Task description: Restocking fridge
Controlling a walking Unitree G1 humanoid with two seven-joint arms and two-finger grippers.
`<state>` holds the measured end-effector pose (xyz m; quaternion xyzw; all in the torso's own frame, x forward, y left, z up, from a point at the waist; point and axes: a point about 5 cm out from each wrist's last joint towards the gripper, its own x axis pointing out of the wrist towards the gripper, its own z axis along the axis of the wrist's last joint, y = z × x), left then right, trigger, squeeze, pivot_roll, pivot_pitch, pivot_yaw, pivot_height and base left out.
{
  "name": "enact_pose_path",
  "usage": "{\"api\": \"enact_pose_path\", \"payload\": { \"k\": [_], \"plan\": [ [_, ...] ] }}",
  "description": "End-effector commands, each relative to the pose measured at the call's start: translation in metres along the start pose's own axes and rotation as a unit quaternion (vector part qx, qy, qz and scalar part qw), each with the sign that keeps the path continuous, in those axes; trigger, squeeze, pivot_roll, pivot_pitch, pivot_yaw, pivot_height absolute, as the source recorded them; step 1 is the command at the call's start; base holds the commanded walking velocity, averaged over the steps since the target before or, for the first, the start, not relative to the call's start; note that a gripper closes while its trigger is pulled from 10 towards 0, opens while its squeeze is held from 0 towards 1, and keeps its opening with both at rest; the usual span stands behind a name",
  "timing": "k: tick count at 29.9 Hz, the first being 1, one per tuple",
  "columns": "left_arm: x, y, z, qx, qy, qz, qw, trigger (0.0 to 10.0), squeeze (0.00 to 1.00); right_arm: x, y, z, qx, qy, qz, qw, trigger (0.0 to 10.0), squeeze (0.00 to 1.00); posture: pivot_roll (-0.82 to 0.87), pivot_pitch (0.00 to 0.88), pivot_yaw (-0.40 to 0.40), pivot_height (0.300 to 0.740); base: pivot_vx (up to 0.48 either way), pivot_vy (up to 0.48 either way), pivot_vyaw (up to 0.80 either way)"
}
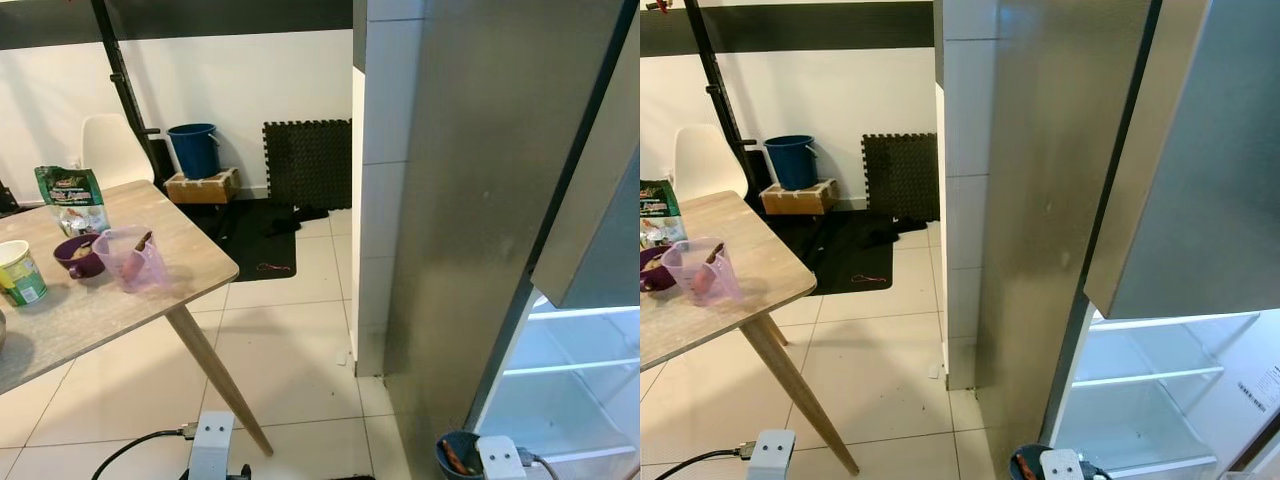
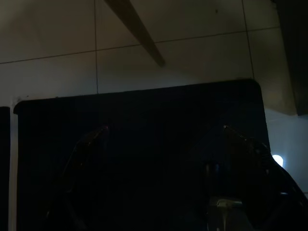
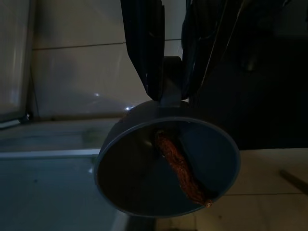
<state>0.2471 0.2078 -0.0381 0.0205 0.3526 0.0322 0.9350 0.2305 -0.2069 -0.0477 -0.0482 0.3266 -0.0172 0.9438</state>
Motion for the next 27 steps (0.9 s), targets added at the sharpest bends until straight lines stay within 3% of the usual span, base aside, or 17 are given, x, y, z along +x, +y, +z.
{"api": "enact_pose_path", "payload": {
  "k": [1,12,27],
  "plan": [
    [-0.001,0.005,-0.005,0.006,0.016,0.002,1.0,10.0,0.0,-0.001,-0.003,-0.003,0.003,0.007,-0.016,1.0,10.0,0.0,-0.06,0.09,0.046,0.74,0.0,0.0,0.0],
    [0.001,0.007,0.0,0.0,0.018,0.01,1.0,10.0,0.0,-0.002,-0.004,-0.008,0.004,0.016,-0.02,1.0,10.0,0.0,-0.06,0.082,0.038,0.74,0.0,0.0,0.0],
    [-0.005,0.011,-0.02,-0.019,0.038,0.024,0.999,10.0,0.0,0.003,0.002,0.003,-0.007,0.011,0.001,1.0,10.0,0.0,-0.05,0.09,0.002,0.74,0.0,0.0,0.0]
  ]
}}
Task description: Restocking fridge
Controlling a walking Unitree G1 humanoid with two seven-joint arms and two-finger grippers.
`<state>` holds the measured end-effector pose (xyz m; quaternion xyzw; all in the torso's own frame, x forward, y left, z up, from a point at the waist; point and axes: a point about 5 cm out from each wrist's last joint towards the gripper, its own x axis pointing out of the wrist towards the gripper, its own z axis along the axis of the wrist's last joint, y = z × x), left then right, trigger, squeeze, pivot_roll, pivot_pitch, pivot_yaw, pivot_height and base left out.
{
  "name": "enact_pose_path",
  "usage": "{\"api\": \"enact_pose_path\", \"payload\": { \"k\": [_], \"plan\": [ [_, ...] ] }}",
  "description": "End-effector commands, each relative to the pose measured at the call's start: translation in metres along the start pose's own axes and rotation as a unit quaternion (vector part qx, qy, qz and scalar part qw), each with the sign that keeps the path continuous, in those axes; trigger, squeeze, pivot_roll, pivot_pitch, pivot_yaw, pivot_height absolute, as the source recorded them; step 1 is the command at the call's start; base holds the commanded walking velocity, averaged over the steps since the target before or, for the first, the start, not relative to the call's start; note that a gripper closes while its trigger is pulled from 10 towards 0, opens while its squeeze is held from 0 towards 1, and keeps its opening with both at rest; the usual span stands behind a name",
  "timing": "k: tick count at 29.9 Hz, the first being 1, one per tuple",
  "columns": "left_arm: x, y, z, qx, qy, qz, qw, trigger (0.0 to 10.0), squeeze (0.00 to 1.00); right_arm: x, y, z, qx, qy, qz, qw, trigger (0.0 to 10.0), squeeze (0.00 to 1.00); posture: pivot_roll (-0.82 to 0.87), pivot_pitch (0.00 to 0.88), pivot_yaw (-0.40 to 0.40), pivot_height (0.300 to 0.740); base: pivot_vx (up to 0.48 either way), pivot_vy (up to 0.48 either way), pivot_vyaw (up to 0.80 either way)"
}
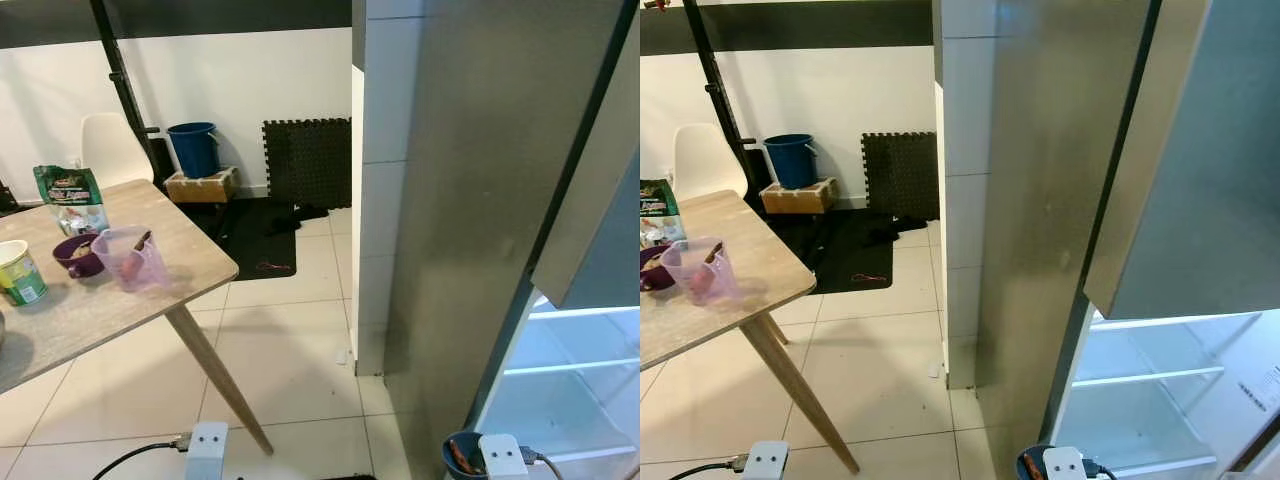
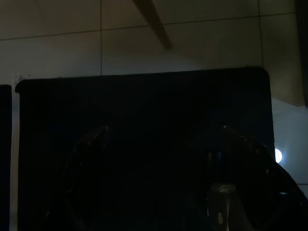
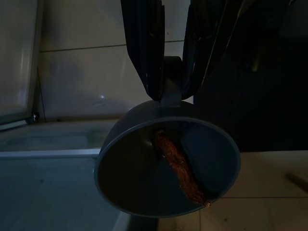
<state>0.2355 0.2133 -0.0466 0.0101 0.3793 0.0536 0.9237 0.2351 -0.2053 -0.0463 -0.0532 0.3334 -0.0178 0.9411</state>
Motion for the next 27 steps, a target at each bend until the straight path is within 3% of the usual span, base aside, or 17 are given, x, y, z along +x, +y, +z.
{"api": "enact_pose_path", "payload": {
  "k": [1,19,27],
  "plan": [
    [-0.0015,0.0058,-0.0057,-0.003,0.008,0.007,1.0,10.0,0.0,-0.0001,0.0008,-0.0012,-0.002,0.004,0.003,1.0,10.0,0.0,-0.05,0.09,0.002,0.74,0.0,0.0,0.0],
    [-0.0003,-0.0007,-0.0018,-0.006,0.004,-0.002,1.0,10.0,0.0,-0.0026,-0.0029,-0.0072,-0.001,0.01,0.0,1.0,10.0,0.0,-0.07,0.105,0.006,0.74,0.0,0.0,0.0],
    [-0.0004,-0.0012,-0.0022,-0.005,0.004,-0.005,1.0,10.0,0.0,-0.003,-0.0038,-0.0081,0.0,0.011,-0.001,1.0,10.0,0.0,-0.07,0.111,0.006,0.74,-0.263,0.0,0.0]
  ]
}}
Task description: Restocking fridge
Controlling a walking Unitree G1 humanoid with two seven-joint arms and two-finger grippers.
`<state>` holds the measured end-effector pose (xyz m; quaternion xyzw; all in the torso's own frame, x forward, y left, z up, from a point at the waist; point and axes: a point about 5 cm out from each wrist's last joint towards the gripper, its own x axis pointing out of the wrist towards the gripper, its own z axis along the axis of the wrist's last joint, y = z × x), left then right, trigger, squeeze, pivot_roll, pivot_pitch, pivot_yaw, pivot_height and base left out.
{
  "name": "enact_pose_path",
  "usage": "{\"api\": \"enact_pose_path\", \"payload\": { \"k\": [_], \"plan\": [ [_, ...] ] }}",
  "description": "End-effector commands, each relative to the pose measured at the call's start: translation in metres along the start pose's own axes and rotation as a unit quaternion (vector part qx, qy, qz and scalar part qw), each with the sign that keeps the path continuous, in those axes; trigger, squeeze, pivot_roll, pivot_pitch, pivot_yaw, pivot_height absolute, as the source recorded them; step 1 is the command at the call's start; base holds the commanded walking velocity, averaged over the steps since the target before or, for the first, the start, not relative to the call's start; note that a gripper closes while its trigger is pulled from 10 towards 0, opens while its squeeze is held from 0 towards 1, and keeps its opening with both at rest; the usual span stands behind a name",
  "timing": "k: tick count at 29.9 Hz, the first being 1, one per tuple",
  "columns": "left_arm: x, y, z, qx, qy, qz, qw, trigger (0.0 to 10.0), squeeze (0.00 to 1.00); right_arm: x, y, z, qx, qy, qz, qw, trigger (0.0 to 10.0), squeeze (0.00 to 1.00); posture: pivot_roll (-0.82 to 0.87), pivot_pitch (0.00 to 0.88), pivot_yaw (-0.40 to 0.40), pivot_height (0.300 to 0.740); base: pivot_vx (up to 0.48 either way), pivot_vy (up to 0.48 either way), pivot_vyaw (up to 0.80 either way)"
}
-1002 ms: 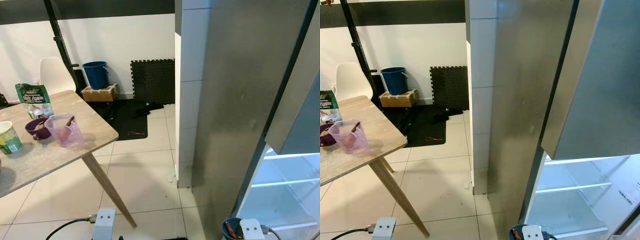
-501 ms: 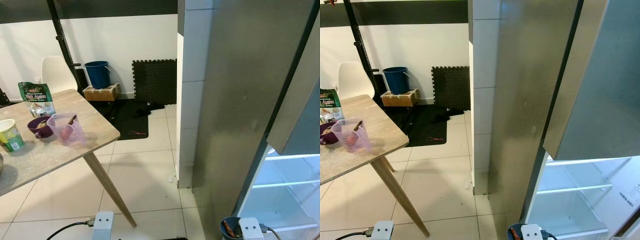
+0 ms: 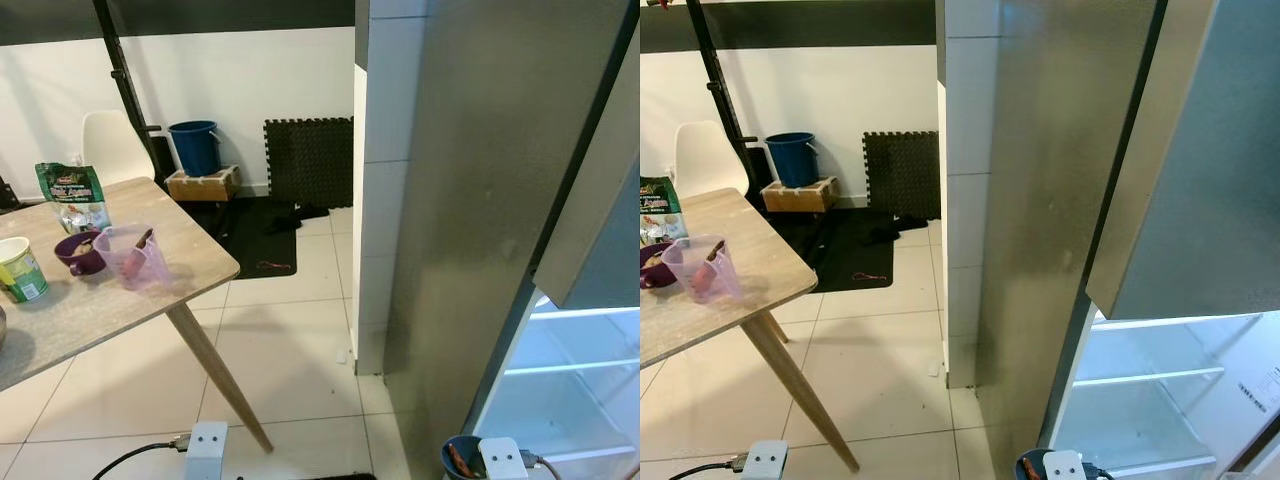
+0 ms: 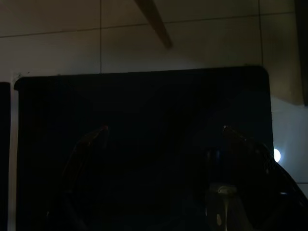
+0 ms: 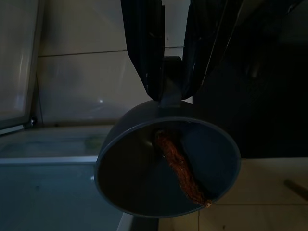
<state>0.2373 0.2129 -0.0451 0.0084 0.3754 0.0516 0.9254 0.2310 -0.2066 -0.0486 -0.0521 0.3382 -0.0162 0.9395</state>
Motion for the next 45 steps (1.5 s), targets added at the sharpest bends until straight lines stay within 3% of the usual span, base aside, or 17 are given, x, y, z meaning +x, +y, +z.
{"api": "enact_pose_path", "payload": {
  "k": [1,18,38,45],
  "plan": [
    [-0.0007,-0.0012,-0.0045,-0.005,0.008,-0.003,1.0,10.0,0.0,-0.0014,-0.0032,-0.0037,-0.001,0.006,-0.003,1.0,10.0,0.0,-0.07,0.112,0.006,0.74,-0.307,0.0,0.0],
    [-0.0006,-0.0021,-0.0044,-0.009,0.007,-0.003,1.0,10.0,0.0,-0.0009,-0.0051,-0.0015,-0.004,0.004,-0.003,1.0,10.0,0.0,-0.07,0.114,-0.006,0.74,-0.349,0.0,0.0],
    [-0.001,0.0005,-0.0056,-0.008,0.013,0.009,1.0,10.0,0.0,0.0005,-0.0045,0.0023,-0.009,0.003,0.006,1.0,10.0,0.0,-0.07,0.119,-0.015,0.74,0.0,0.0,0.0],
    [-0.001,0.0022,-0.0039,0.014,0.008,0.012,1.0,10.0,0.0,0.0005,-0.0038,0.0021,-0.008,0.003,0.007,1.0,10.0,0.0,-0.06,0.117,-0.011,0.74,0.0,0.0,0.0]
  ]
}}
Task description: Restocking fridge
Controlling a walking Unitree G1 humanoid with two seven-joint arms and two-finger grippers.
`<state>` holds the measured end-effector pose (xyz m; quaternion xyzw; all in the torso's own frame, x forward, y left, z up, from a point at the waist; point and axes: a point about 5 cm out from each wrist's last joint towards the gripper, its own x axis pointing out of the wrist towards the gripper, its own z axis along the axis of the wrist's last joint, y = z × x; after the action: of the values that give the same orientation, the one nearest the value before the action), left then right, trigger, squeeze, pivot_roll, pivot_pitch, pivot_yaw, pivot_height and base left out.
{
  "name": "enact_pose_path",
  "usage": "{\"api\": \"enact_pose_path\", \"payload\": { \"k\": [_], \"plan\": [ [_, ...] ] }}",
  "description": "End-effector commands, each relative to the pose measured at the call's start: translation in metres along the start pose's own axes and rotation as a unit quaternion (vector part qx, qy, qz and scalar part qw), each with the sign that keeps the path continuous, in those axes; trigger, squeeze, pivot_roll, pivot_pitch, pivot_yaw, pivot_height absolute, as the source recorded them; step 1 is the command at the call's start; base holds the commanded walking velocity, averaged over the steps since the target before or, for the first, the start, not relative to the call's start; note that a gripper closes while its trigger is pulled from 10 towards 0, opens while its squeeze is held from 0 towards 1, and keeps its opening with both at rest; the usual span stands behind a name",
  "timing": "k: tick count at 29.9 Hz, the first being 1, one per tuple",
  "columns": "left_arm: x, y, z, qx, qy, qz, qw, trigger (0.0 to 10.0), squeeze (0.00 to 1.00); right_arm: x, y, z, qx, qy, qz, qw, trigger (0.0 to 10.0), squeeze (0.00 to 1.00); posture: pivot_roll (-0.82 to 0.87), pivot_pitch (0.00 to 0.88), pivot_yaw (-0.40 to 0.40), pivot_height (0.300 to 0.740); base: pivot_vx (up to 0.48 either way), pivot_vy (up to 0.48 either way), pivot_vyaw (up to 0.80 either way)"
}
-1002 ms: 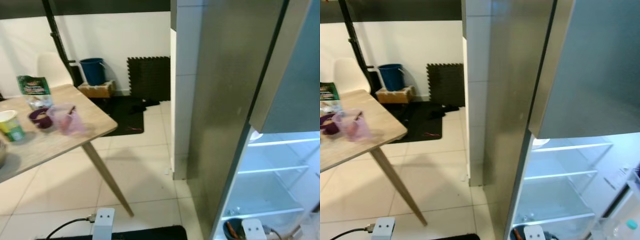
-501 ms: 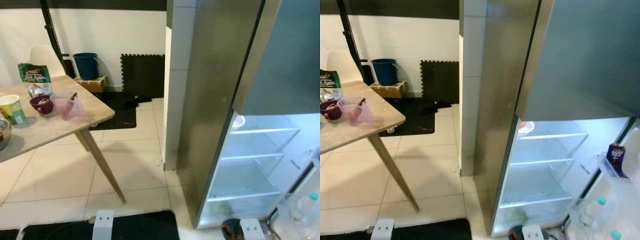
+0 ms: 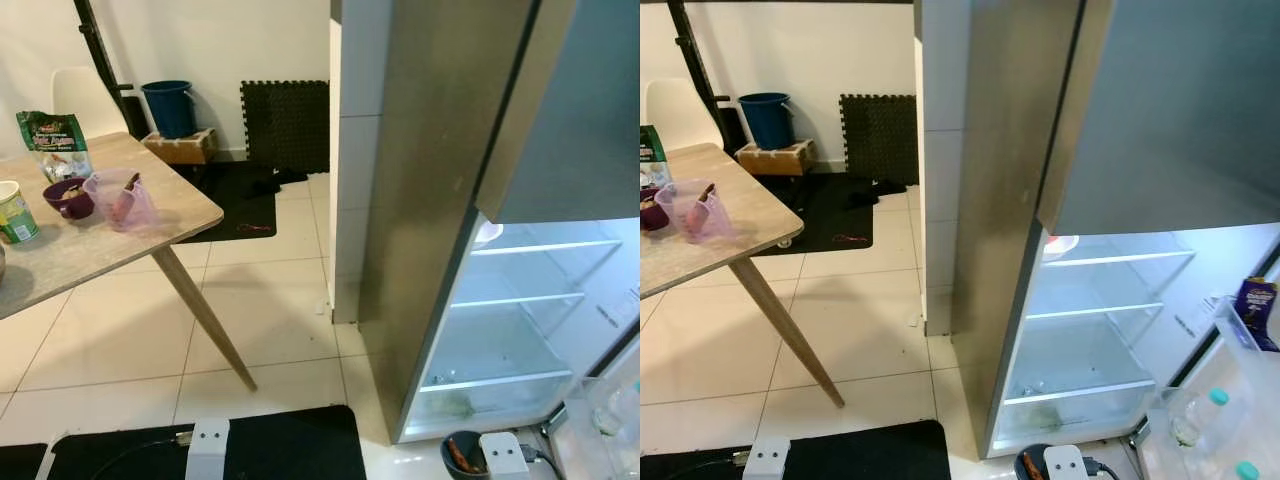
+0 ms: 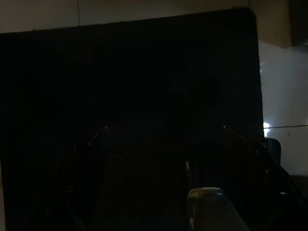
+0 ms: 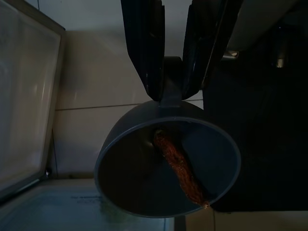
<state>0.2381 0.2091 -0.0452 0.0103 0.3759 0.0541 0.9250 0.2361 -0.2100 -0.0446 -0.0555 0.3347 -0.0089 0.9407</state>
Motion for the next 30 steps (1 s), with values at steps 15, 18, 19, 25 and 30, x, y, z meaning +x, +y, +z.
{"api": "enact_pose_path", "payload": {
  "k": [15,18,19,25,30],
  "plan": [
    [-0.0004,0.0046,0.0029,-0.002,-0.014,-0.002,1.0,10.0,0.0,-0.0016,0.0038,-0.0063,0.003,0.009,0.005,1.0,10.0,0.0,-0.06,0.113,-0.005,0.74,0.0,0.0,0.0],
    [-0.0004,0.0056,0.0035,-0.003,-0.016,-0.001,1.0,10.0,0.0,-0.0015,0.0051,-0.0065,0.004,0.009,0.006,1.0,10.0,0.0,-0.05,0.113,-0.004,0.74,0.262,0.0,0.0],
    [-0.0004,0.006,0.0036,-0.001,-0.016,-0.001,1.0,10.0,0.0,-0.0015,0.0055,-0.0066,0.005,0.009,0.006,1.0,10.0,0.0,-0.05,0.113,-0.004,0.74,0.277,0.0,0.0],
    [-0.0005,0.0062,0.0038,0.0,-0.016,-0.002,1.0,10.0,0.0,-0.0015,0.006,-0.0067,0.006,0.009,0.006,1.0,10.0,0.0,-0.05,0.114,-0.002,0.74,0.276,0.0,0.0],
    [-0.0004,0.0062,0.0042,0.001,-0.017,-0.004,1.0,10.0,0.0,-0.0017,0.0056,-0.007,0.007,0.009,0.005,1.0,10.0,0.0,-0.05,0.115,-0.001,0.74,0.279,0.0,0.0]
  ]
}}
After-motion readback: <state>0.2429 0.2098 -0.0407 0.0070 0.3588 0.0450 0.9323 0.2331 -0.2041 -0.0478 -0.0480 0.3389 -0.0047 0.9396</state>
